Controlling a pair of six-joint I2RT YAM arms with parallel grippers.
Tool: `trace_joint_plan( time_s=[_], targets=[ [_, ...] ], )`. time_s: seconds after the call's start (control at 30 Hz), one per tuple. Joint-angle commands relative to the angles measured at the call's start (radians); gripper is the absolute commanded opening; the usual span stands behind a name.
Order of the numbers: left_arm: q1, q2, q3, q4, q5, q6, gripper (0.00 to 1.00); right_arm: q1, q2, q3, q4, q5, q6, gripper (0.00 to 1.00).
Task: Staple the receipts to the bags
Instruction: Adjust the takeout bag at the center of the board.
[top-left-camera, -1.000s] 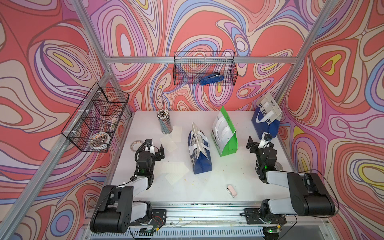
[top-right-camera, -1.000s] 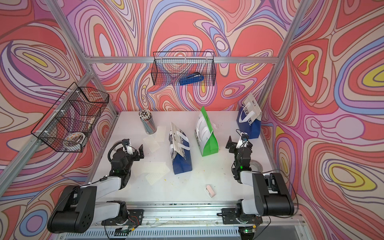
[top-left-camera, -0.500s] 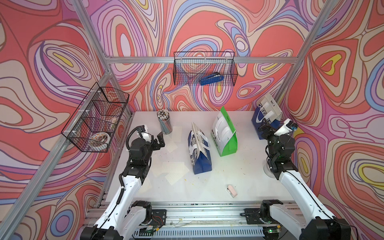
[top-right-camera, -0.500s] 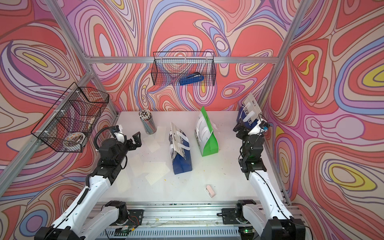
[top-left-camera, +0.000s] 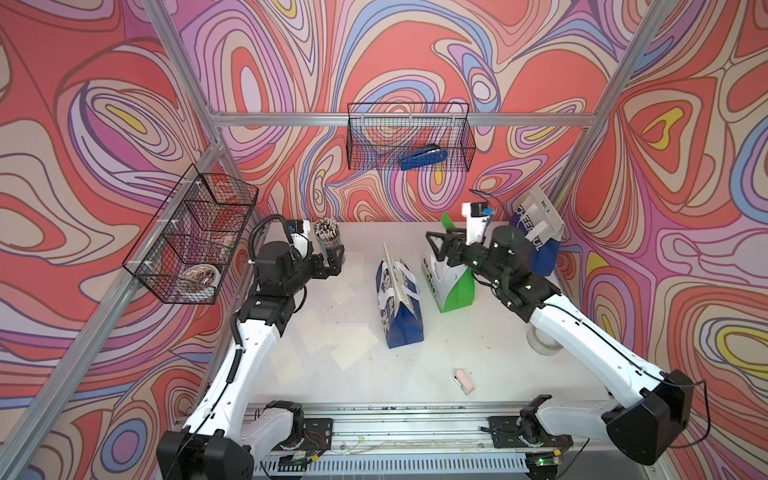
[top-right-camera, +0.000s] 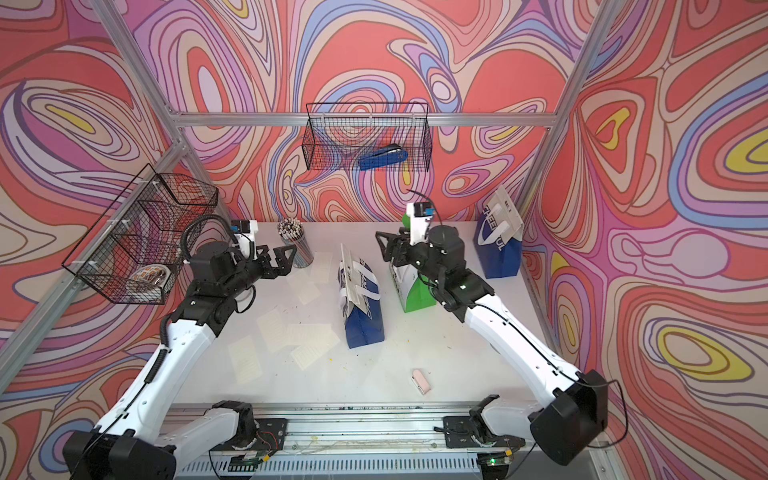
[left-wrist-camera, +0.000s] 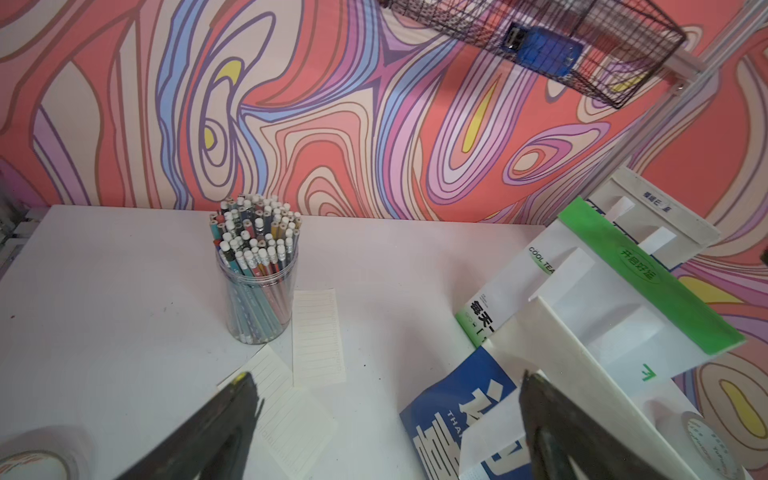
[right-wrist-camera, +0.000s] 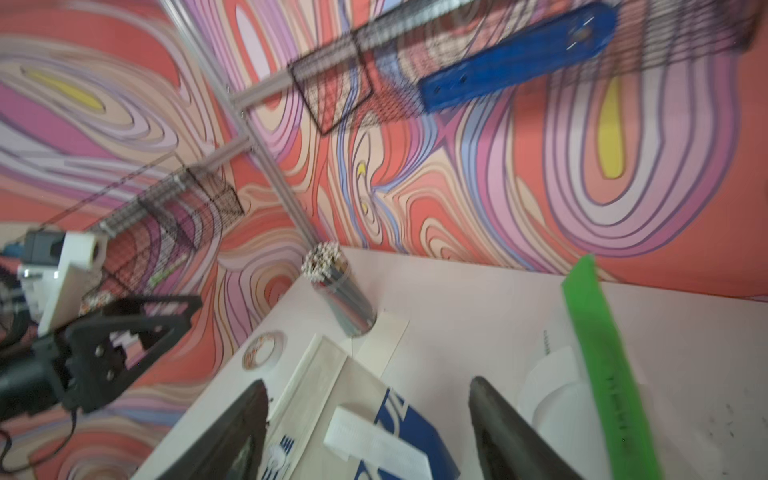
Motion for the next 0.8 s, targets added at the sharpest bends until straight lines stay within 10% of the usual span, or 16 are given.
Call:
trace_joint_plan(
  time_s=[0.0,0.57,0.77],
  targets=[
    [0.0,0.034,0.035,-0.137,-0.084,0.029,1.0,0.12,0.079,0.116,-0.243,0.037,-0.069,0.73],
    [0.0,0.077,-0.011,-0.151,-0.113,0.057,1.0,0.319,0.399,0.536,-0.888,0.285,0.054,0.23],
    [0.0,0.061,-0.028,-0.137,-0.114,0.054,1.0,0.319,0.451,0.672,-1.018,0.429,0.012,0.25]
  ],
)
